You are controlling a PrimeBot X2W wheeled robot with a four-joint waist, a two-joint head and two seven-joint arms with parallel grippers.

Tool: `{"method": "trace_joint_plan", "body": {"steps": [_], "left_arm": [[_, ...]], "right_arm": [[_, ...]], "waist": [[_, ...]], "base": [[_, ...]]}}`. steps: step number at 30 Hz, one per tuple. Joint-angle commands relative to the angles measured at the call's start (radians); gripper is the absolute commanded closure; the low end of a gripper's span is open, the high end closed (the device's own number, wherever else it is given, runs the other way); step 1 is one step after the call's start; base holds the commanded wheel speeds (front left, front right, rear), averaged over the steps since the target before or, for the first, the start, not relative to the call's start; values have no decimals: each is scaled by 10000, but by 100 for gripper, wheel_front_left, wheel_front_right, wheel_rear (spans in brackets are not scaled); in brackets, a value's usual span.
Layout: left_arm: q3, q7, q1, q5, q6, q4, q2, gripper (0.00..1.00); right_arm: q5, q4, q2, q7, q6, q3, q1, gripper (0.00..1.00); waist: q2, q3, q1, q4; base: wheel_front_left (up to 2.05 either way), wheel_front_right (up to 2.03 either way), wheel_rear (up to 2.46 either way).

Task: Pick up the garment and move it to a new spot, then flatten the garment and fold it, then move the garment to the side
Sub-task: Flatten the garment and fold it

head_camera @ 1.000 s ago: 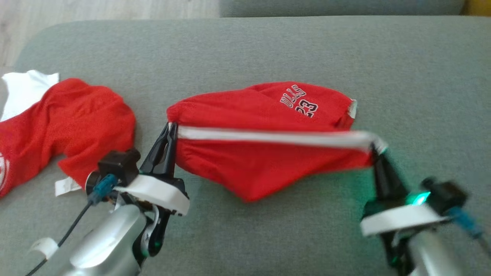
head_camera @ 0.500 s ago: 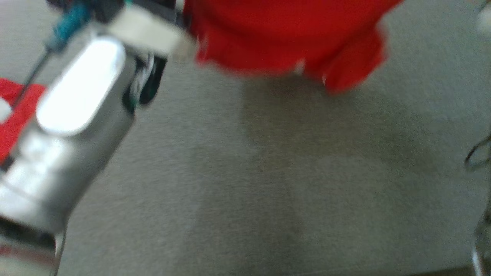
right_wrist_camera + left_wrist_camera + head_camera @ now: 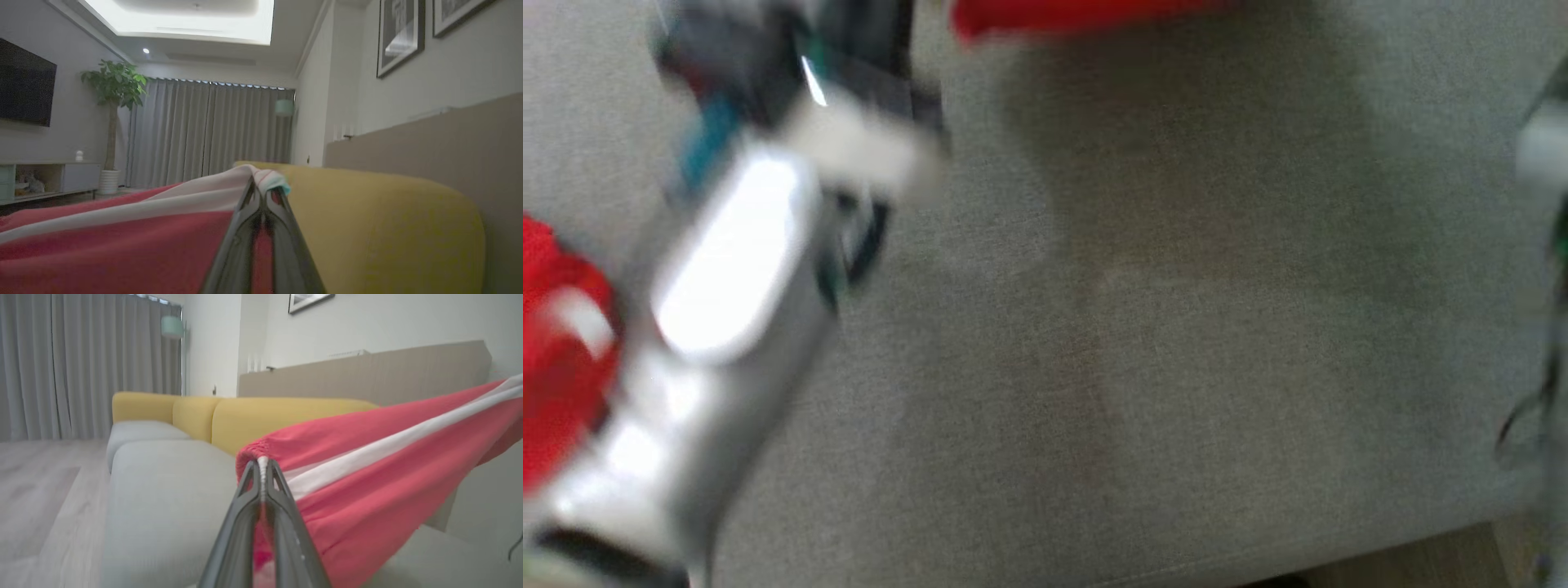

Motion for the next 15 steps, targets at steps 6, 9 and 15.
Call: {"method": "trace_joint_plan", "body": {"steps": [6, 9, 15], "left_arm": [[835, -37, 3404, 597, 229, -1110, 46, 100], [1149, -38, 5046, 889, 327, -1620, -157, 100], [1481, -38, 7511, 1290, 335, -2525, -302, 100]], "right_arm": [[186, -547, 633, -9, -9, -233, 2838, 100], [149, -981, 879, -9, -9, -492, 4249, 100], [40, -1783, 1271, -9, -9, -882, 6470, 100]], "waist": [[0, -556, 0, 271], [0, -823, 0, 355], [0, -1103, 0, 373]], "base": [[0, 0, 0], [0, 0, 0], [0, 0, 0]]}}
